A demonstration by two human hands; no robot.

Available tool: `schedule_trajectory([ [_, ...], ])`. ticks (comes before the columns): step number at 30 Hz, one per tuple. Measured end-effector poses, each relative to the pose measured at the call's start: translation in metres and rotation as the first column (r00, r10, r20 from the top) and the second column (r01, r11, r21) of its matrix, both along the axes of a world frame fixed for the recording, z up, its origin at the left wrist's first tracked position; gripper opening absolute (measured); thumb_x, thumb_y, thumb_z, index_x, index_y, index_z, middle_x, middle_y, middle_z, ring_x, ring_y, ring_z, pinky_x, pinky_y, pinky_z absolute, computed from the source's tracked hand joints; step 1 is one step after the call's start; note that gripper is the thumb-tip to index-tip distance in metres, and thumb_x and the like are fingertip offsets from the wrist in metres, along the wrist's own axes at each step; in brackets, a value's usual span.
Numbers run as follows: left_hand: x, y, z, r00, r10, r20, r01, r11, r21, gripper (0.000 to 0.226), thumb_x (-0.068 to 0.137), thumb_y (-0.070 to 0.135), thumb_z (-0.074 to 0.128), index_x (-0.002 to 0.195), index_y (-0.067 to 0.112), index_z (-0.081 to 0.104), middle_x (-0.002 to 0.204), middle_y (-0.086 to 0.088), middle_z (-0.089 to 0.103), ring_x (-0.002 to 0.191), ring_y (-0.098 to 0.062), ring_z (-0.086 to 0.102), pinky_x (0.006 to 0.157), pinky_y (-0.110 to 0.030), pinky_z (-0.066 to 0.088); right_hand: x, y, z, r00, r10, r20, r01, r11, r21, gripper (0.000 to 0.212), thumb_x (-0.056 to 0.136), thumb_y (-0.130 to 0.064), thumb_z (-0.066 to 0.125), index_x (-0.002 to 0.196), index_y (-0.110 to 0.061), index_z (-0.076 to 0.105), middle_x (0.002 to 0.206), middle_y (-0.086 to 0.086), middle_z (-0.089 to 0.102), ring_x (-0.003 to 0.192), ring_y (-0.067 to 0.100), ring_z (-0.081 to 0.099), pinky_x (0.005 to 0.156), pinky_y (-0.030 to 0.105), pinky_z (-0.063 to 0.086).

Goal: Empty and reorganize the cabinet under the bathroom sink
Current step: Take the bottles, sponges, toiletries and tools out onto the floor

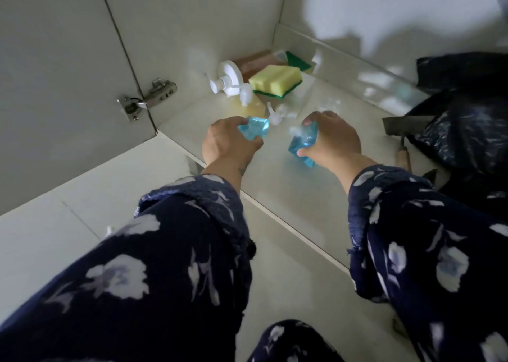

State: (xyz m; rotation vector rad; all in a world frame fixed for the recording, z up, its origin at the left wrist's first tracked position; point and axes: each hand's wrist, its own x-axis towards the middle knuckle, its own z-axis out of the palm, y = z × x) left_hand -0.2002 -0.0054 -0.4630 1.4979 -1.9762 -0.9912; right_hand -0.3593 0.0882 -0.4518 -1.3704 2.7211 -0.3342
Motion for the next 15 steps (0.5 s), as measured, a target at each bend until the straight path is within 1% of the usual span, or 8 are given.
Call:
schedule_trajectory([
  [3,0.046,-0.016,0.01,0.997,0.074,0.028,-0.074,0.997,-0.003,0.043,0.077,0.037,0.074,0.118,0.032,0.063,0.121,0.005,0.06,0.104,-0.016,0.06,0.078,-0.021,0.04,0.043,-0.032,0.017,0.996,0.078,0.036,-0.078,0.997,-0.02,0.056,0.07,-0.035,0.078,0.119,-0.029,0.052,0.124,0.0,0.052,0.109,0.025,0.056,0.083,0.029,0.039],
  [7,0.105,-0.026,0.017,0.983,0.176,0.043,-0.177,0.984,0.029,0.038,0.074,0.033,0.075,0.111,0.033,0.065,0.116,0.005,0.062,0.094,-0.014,0.057,0.072,-0.021,0.041,0.099,-0.066,0.019,0.979,0.189,0.075,-0.188,0.982,-0.016,0.059,0.071,-0.041,0.077,0.122,-0.031,0.049,0.124,-0.002,0.051,0.111,0.021,0.055,0.085,0.028,0.039],
  [9,0.142,-0.03,0.019,0.974,0.207,0.095,-0.209,0.978,0.015,0.036,0.074,0.034,0.074,0.109,0.033,0.065,0.113,0.004,0.062,0.098,-0.017,0.059,0.074,-0.022,0.041,0.134,-0.08,0.015,0.962,0.254,0.103,-0.255,0.967,-0.002,0.064,0.071,-0.042,0.076,0.126,-0.032,0.047,0.124,-0.003,0.05,0.113,0.021,0.054,0.088,0.029,0.04],
  [11,0.181,-0.032,0.016,0.959,0.245,0.142,-0.247,0.969,-0.003,0.035,0.074,0.035,0.075,0.107,0.031,0.066,0.113,0.003,0.062,0.098,-0.019,0.06,0.075,-0.023,0.044,0.169,-0.093,0.008,0.94,0.308,0.146,-0.308,0.951,-0.023,0.068,0.07,-0.042,0.077,0.129,-0.03,0.047,0.125,-0.002,0.05,0.112,0.021,0.055,0.09,0.03,0.041],
  [13,0.22,-0.031,0.006,0.941,0.293,0.168,-0.297,0.955,0.001,0.034,0.073,0.034,0.076,0.106,0.028,0.067,0.116,0.001,0.059,0.099,-0.021,0.06,0.079,-0.027,0.047,0.205,-0.102,-0.004,0.915,0.358,0.185,-0.357,0.933,-0.04,0.072,0.069,-0.042,0.078,0.133,-0.028,0.046,0.127,-0.002,0.048,0.113,0.021,0.055,0.093,0.029,0.041],
  [15,0.258,-0.025,-0.009,0.918,0.342,0.203,-0.354,0.935,0.029,0.033,0.072,0.033,0.078,0.103,0.027,0.068,0.119,0.0,0.057,0.099,-0.021,0.06,0.08,-0.027,0.047,0.242,-0.106,-0.02,0.887,0.407,0.219,-0.409,0.912,-0.037,0.079,0.069,-0.044,0.078,0.136,-0.024,0.042,0.13,0.0,0.045,0.116,0.021,0.053,0.099,0.033,0.041],
])
